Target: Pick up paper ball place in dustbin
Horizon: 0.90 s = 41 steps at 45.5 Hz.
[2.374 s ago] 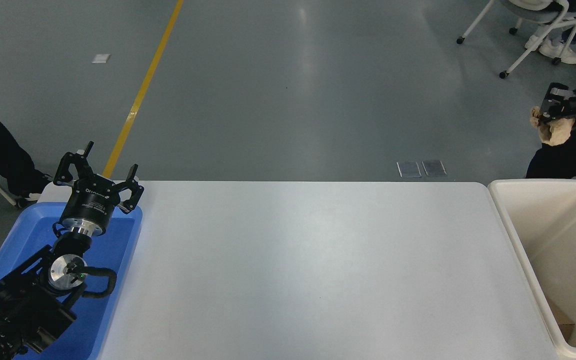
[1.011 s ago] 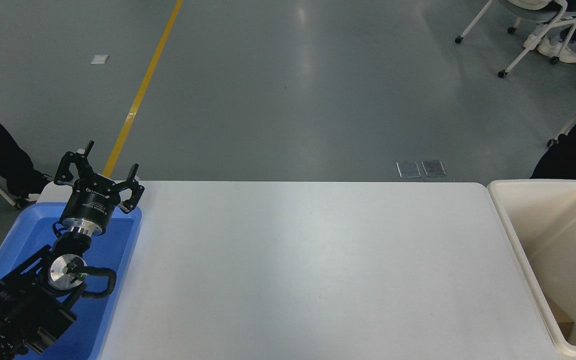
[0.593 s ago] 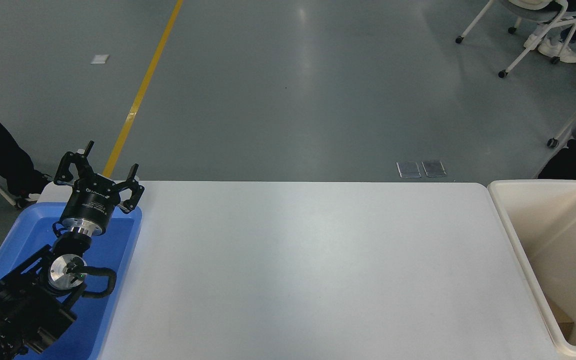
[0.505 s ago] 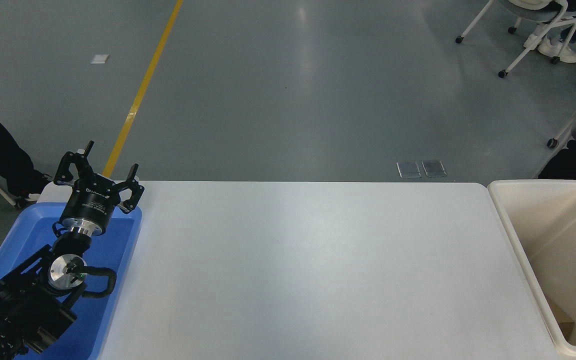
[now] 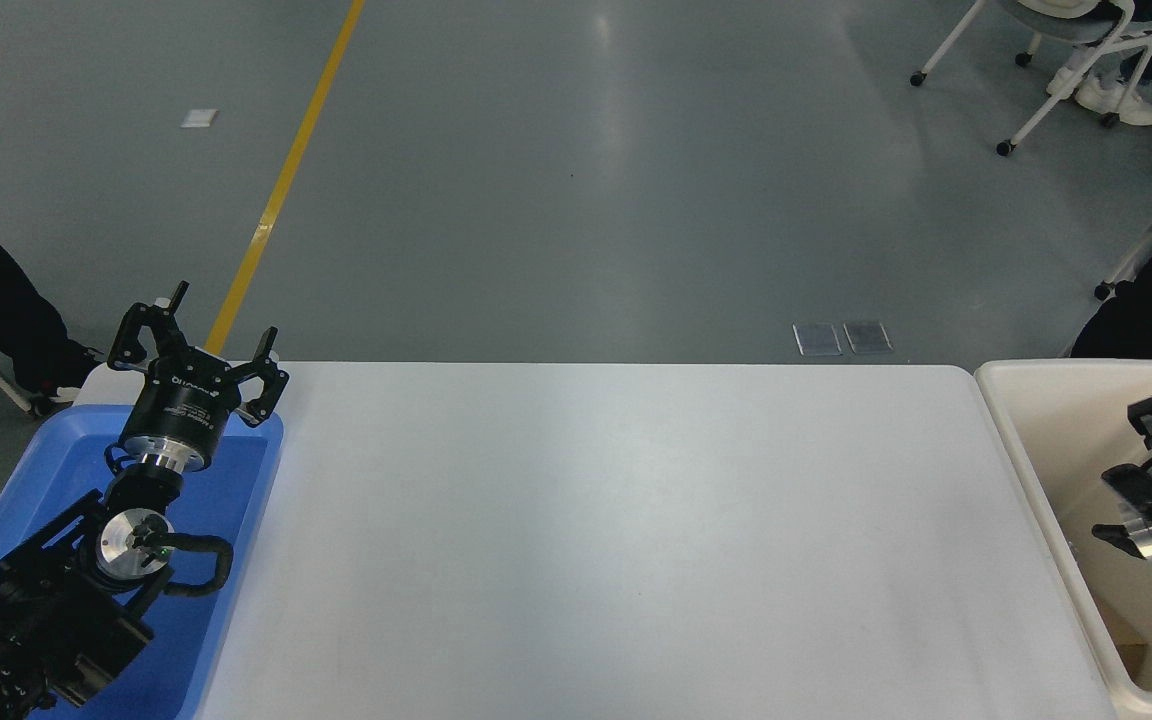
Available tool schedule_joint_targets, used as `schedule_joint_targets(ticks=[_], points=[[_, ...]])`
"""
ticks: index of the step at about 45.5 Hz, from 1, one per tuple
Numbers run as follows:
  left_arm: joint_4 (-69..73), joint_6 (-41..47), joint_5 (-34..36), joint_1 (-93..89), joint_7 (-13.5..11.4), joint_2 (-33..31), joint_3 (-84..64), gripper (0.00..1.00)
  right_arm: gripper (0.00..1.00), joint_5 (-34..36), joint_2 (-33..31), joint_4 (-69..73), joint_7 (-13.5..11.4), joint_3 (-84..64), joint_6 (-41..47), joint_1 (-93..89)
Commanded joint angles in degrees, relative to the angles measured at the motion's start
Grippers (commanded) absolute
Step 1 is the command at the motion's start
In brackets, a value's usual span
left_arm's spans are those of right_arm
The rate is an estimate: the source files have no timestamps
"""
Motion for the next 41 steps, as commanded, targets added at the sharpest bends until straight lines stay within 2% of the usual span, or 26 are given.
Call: schedule_joint_targets(ticks=[1, 12, 21, 27, 33, 41], points=[[0.1, 0.1, 0.0, 0.0, 0.0, 0.0, 0.0, 0.99, 1.00, -0.1, 0.9, 4.5, 0.1, 6.4, 0.0, 8.5], [0.0, 0.0, 0.1, 0.0, 0.0, 0.0, 0.1, 0.99, 1.00, -1.0, 2.1, 5.3, 0.6, 15.9, -0.2, 12.9], [0.0, 0.0, 0.1, 0.0, 0.0, 0.0, 0.0, 0.99, 1.00, -1.2, 1.8, 6.3, 2.1, 15.8, 0.2, 14.4], [0.0, 0.1, 0.1, 0.0, 0.0, 0.0, 0.1, 0.99, 1.00, -1.3, 1.0, 9.6, 2.1, 10.5, 0.5, 18.0], [0.1, 0.1, 0.1, 0.0, 0.0, 0.0, 0.1, 0.99, 1.00, -1.4, -2.9, 18.7, 2.1, 1.4, 1.7, 25.4], [0.0, 0.1, 0.1, 0.0, 0.0, 0.0, 0.1, 0.99, 1.00, -1.4, -5.3, 27.8, 1.8, -7.6, 11.1, 35.7]])
